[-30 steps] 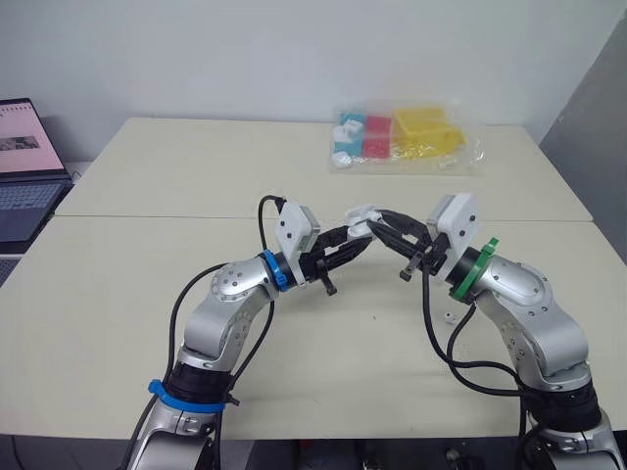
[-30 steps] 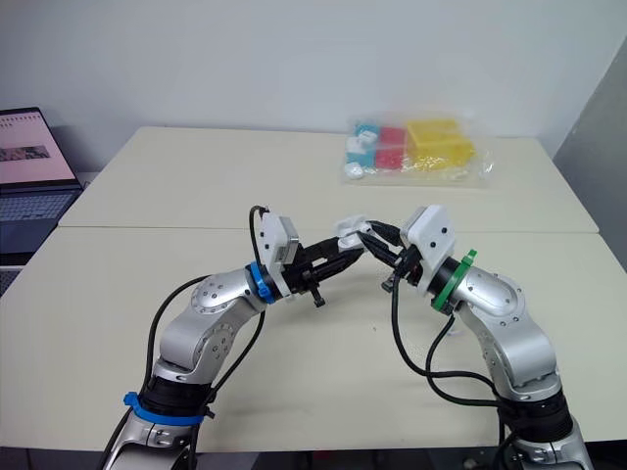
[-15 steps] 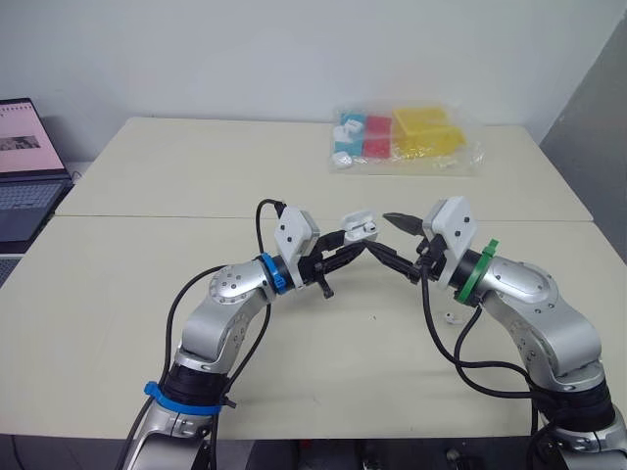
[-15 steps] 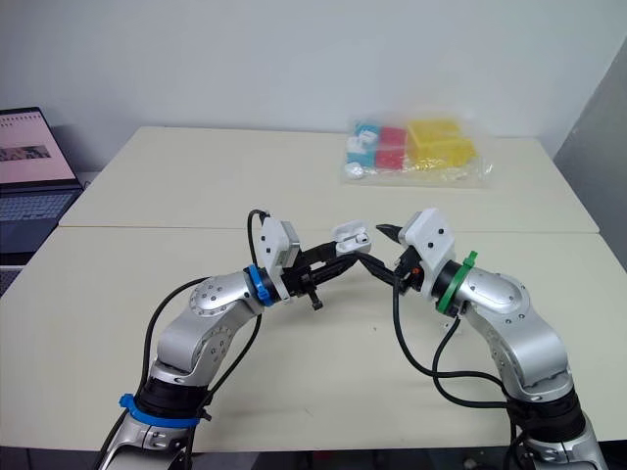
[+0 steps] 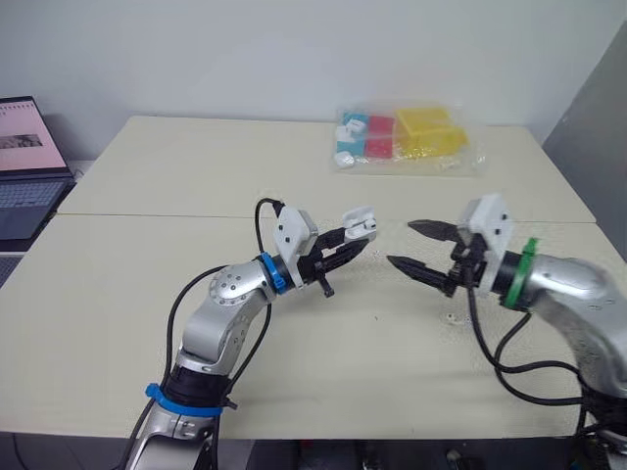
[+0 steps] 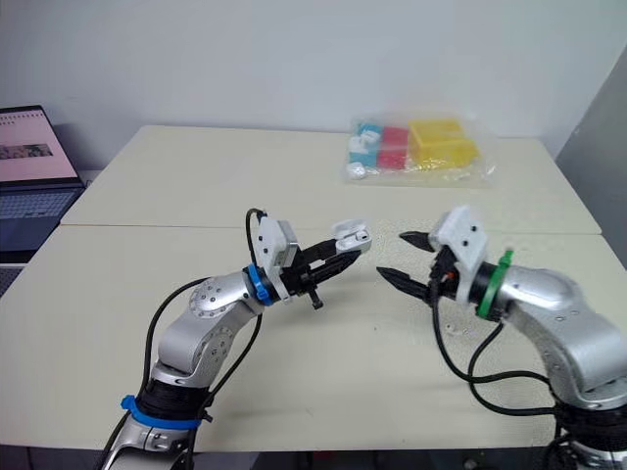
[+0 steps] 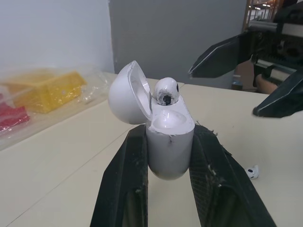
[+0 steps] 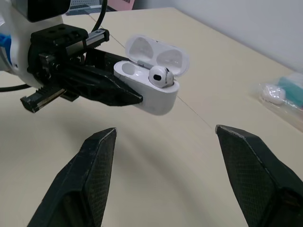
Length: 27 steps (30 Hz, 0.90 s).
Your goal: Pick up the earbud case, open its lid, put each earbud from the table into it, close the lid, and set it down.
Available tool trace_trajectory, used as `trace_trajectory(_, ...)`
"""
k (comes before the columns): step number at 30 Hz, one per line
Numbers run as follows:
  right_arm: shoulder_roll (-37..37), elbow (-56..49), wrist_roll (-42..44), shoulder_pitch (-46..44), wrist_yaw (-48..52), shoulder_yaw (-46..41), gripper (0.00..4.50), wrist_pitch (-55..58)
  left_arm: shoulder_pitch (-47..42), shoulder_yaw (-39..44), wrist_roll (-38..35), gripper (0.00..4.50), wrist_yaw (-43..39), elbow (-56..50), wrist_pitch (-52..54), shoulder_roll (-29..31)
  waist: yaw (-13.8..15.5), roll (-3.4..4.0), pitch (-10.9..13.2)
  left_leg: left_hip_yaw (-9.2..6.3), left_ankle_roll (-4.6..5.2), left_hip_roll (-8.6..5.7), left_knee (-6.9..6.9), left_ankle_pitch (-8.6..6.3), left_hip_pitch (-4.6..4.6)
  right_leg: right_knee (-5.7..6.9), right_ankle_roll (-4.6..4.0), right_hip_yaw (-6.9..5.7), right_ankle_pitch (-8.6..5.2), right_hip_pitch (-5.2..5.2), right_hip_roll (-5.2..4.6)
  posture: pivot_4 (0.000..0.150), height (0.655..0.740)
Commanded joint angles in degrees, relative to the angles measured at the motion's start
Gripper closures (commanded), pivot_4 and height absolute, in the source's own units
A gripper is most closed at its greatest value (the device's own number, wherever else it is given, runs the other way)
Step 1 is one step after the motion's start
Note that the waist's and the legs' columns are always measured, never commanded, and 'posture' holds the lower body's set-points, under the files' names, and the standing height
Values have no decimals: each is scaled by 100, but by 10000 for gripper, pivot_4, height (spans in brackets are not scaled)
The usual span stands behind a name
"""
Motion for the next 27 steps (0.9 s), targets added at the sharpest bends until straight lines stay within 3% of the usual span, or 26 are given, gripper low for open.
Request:
trace_trajectory(1,-706,52,195,101,521,-337,10243,210,12,-6,10,37074,-78,-147,-188,22,0,0,0,-1,0,1,-1,0,0,0,0,-1,0,0,1,1500,7354)
trace_trajectory(5,-1806,487,-575,226,755,477,10243,307,36,-101,108,37074,-174,-104,-332,64,0,0,0,2,0,0,-1,0,0,-4,0,0,0,0,0,1500,7354)
trace_trajectory(10,-2314,987,-1099,51,1121,1410,10243,289,113,-220,213,37074,-276,-145,-483,96,-9,0,2,4,0,0,-2,0,2,-4,0,3,0,-1,0,1500,7354)
trace_trajectory(18,-2117,1633,-1669,-395,1515,2209,10243,14,220,-270,275,37074,-305,-223,-536,104,-8,0,2,4,0,0,0,0,-1,-6,0,2,-1,-4,0,1500,7354)
trace_trajectory(27,-1880,2019,-2056,-493,1760,2504,10243,-212,280,-307,308,37074,-263,-278,-543,107,-3,0,2,4,0,1,-1,0,-3,-8,0,3,-1,-5,0,1500,7354)
